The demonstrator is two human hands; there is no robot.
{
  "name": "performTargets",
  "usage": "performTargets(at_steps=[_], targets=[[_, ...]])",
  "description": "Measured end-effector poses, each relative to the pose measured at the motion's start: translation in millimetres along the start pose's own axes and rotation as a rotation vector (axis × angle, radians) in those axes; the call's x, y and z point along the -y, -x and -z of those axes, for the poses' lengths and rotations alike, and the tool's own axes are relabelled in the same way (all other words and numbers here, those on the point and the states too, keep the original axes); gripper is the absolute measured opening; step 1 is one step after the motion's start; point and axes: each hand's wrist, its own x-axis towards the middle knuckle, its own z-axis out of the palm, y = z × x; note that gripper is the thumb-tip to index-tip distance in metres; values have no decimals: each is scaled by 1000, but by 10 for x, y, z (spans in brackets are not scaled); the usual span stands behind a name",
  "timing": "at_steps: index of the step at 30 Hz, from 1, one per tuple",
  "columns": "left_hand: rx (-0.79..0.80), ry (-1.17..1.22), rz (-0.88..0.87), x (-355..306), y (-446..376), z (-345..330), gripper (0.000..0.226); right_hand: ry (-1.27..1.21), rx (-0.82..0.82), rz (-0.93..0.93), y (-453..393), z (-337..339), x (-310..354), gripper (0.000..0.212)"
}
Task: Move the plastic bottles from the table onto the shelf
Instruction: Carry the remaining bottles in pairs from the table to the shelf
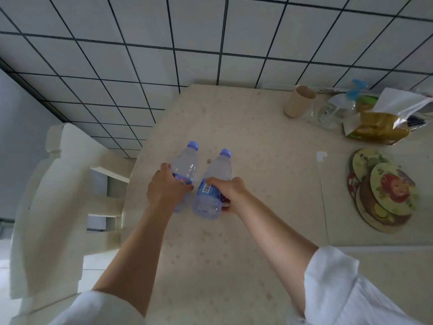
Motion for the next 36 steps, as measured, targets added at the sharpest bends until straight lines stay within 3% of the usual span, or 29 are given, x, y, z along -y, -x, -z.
performTargets(at_steps=[3,6,12,15,19,26,30,33,36], targets=[[8,20,35,19,68,-13,68,-71,33,-33,36,120,-101,51],[23,108,93,64,169,-39,52,-134,82,-47,107,233,-211,51],[170,584,207,166,463,-113,18,-294,129,-89,310,521,-439,38],[259,778,188,214,678,-157,21,-310,118,-47,443,726,-554,38],[271,862,131,167,976,-217,12,-322,51,37,657,972,-766,25],[329,865,75,7,1650,-323,39,-393,-61,140,1152,1378,-1309,25],[471,891,-53,-56,2136,-383,36,-442,-138,245,1503,1607,-1726,13],[518,829,-191,-92,2573,-494,32,-458,-189,306,1809,1869,-2148,22],[568,776,-236,-112,3040,-683,59,-489,-301,339,2163,2125,-2600,38]])
